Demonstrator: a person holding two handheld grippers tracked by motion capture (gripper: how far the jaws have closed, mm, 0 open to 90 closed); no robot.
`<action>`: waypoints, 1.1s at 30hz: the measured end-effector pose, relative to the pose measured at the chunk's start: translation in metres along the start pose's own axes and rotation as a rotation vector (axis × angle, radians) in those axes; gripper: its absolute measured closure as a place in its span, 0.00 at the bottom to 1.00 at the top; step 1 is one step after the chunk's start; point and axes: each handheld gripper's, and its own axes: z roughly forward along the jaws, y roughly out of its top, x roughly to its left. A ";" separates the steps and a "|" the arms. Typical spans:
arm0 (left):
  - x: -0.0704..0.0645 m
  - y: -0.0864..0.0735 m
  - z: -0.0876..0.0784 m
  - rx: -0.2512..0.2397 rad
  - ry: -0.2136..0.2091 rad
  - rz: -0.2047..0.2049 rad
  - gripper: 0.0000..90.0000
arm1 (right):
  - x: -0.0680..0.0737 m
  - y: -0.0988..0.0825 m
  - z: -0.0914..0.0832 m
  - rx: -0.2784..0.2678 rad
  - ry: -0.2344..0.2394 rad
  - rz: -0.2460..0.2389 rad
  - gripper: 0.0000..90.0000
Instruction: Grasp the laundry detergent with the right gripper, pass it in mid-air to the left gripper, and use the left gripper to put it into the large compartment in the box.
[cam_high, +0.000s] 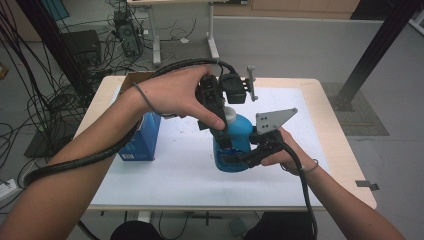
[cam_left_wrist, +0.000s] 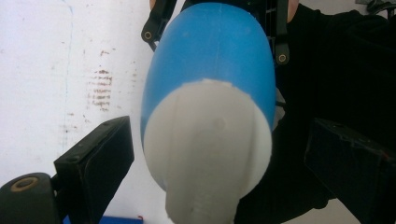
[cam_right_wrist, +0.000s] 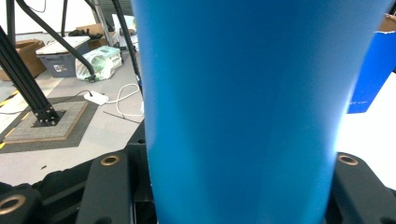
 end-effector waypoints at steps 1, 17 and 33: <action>0.000 0.000 0.000 0.000 0.000 0.000 0.09 | 0.000 0.000 0.000 0.000 0.001 0.001 0.48; -0.001 -0.001 0.001 0.003 0.005 0.001 0.10 | 0.000 0.000 0.002 0.001 0.003 0.004 0.48; -0.003 0.002 0.004 0.012 0.015 0.009 0.10 | 0.001 0.002 0.001 0.001 0.013 -0.002 0.48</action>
